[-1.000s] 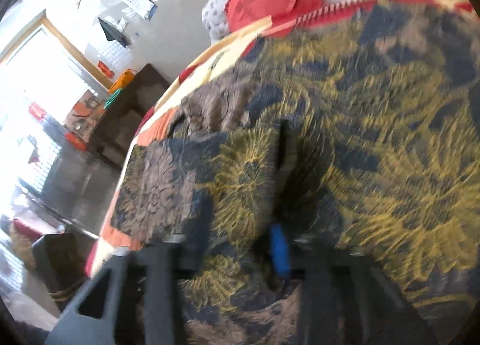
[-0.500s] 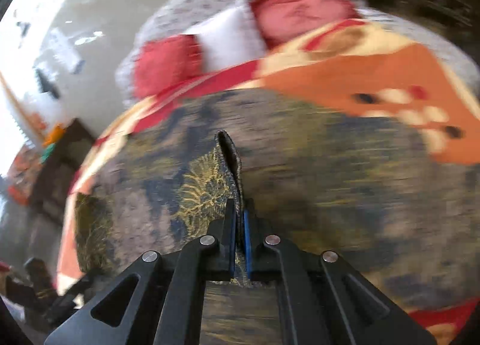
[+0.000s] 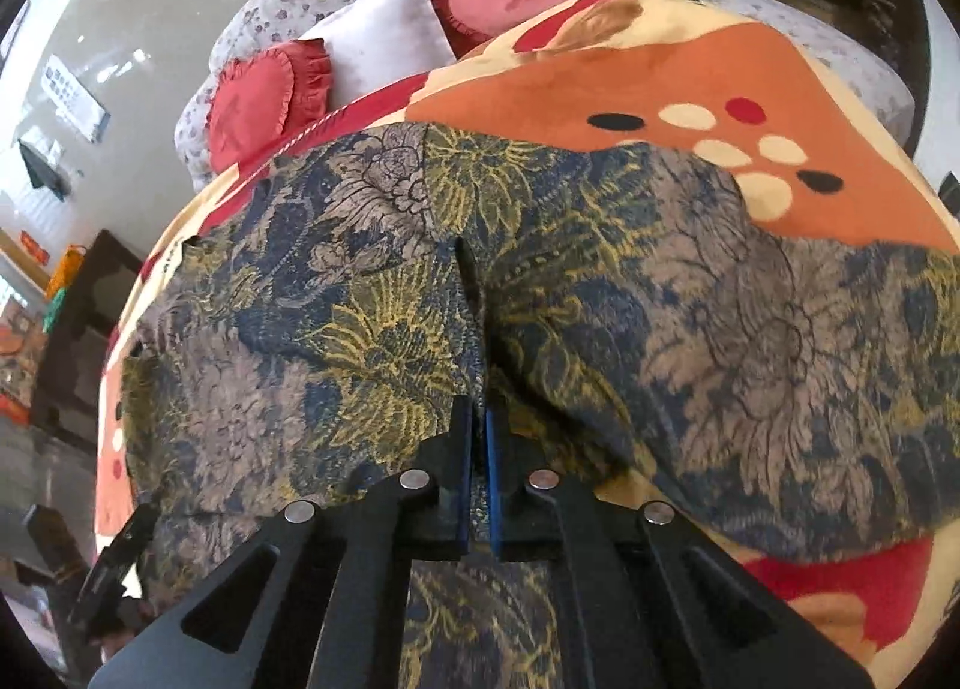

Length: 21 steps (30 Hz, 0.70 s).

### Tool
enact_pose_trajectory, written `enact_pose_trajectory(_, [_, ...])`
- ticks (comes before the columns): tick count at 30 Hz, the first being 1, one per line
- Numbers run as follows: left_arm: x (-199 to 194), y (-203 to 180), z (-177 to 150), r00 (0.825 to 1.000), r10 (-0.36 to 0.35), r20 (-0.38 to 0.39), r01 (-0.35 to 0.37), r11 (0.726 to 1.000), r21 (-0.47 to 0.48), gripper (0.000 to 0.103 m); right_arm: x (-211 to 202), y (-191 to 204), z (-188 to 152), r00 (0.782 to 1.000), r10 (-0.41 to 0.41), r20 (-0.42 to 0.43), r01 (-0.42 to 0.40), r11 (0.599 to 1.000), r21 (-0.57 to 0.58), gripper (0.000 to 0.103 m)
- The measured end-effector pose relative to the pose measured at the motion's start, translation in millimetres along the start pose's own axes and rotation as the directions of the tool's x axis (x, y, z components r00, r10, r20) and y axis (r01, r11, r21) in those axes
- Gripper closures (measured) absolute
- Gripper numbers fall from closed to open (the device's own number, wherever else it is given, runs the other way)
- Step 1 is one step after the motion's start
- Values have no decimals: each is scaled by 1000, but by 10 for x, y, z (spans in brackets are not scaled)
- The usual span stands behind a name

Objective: Fold small clothes

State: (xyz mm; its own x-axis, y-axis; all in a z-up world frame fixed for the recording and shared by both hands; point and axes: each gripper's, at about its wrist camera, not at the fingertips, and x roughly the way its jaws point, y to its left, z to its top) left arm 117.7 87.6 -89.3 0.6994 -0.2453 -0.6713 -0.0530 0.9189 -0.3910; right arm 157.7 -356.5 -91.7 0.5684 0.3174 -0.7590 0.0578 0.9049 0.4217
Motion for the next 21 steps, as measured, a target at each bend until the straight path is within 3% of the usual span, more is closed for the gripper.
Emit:
enact_pose_trajectory(5, [-10,6,0,1000,-10,-2,10,1000,4,18,-78,-137,-54,1000,-16,2,16,999,43,93])
enact_pose_trajectory(9, [-87,-67,38,999,28,-17,-28,999,21,18,-74,-221,-70,999,-39,-21,40,997,69,93])
enact_pose_trajectory(12, [-271,-177,195,999,20,38,-21,999,42,18,-20,-246,-81,999,3,-37,0,997,75,92])
enact_pose_trajectory(14, [-404,-316,415,992,5,122,-15,997,77,15,-139,-262,-63,999,-26,29,24,998,63,88])
enact_pose_trajectory(15, [-398,-407,539,989,7,151,-22,995,102,9,-255,-266,-50,995,-51,90,46,997,62,87])
enact_pose_trajectory(18, [-82,-607,763,991,17,136,-42,982,182,5,-473,-195,-23,975,-72,212,62,997,53,74])
enact_pose_trajectory(20, [338,-670,828,994,90,63,-102,968,229,11,-446,-35,-13,973,-49,227,50,999,-2,73])
enact_pose_trajectory(21, [479,-681,831,993,113,47,-121,963,242,25,-385,70,-11,975,-39,217,49,998,-44,73])
